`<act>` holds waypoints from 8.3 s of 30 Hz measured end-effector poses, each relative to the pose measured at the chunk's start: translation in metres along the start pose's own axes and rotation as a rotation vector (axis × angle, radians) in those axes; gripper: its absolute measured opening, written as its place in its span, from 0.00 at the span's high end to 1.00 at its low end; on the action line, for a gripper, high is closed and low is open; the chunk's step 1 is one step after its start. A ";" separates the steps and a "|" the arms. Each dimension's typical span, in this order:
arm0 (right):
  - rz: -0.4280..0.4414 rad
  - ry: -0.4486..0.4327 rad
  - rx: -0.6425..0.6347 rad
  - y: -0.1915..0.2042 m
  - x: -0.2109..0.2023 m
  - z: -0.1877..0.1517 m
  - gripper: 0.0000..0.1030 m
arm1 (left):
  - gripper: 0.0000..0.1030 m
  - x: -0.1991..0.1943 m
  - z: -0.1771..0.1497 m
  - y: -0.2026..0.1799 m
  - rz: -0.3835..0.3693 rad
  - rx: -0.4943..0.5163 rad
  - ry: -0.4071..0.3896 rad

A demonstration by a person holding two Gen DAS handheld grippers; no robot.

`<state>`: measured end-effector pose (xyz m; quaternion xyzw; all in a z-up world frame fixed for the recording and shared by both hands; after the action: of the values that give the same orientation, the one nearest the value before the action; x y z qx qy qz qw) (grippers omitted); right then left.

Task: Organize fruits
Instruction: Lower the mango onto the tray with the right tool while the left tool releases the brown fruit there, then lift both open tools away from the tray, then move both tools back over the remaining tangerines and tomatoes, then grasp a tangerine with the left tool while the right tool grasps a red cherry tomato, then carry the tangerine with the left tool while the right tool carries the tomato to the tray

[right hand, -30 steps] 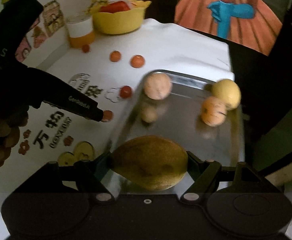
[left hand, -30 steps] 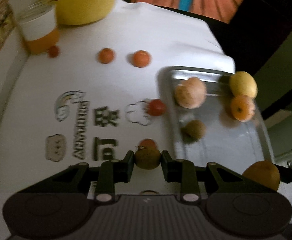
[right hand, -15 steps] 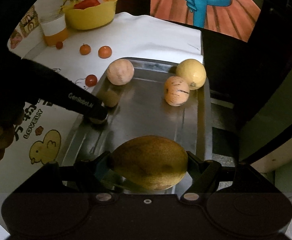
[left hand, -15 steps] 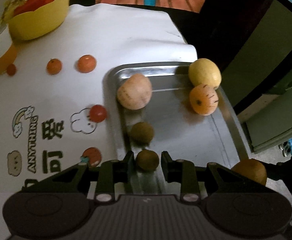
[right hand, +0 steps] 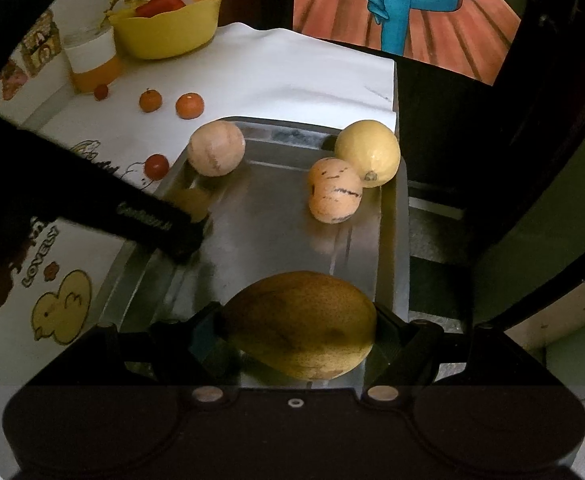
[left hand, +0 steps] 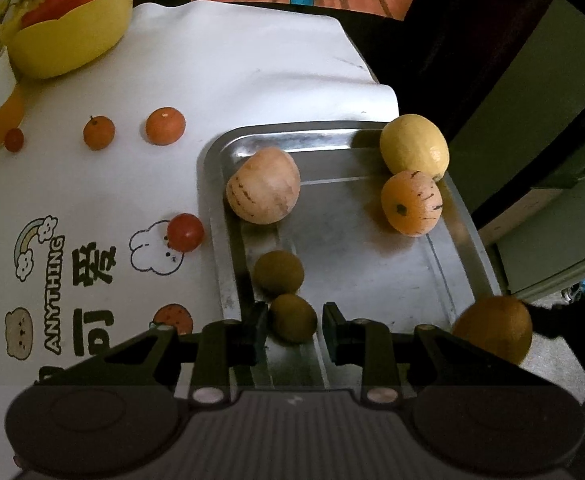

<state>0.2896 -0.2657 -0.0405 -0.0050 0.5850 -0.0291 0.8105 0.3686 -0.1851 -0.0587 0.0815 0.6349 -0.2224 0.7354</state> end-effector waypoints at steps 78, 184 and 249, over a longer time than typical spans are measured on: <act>0.239 0.364 -0.025 0.030 -0.046 -0.088 0.01 | 0.01 -0.084 -0.129 0.032 0.191 0.193 0.014; -0.166 -0.052 -0.229 0.148 0.044 0.108 0.51 | 0.28 0.004 0.120 0.166 0.167 0.084 -0.173; -0.157 -0.107 -0.367 0.141 0.025 0.086 0.79 | 0.70 -0.023 0.025 0.149 0.129 -0.061 -0.090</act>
<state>0.3850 -0.1286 -0.0432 -0.1996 0.5343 0.0150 0.8212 0.4533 -0.0578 -0.0557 0.0898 0.6011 -0.1583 0.7782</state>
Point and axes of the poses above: each gripper's, at about its wrist camera, not at the fingertips, and x roughly the way its jaws point, y to its left, z to its top, the point moved 7 cm from there along x, roughly the way its jaws point, and after that the axes turned 13 degrees about y, right-handed, at the moved point
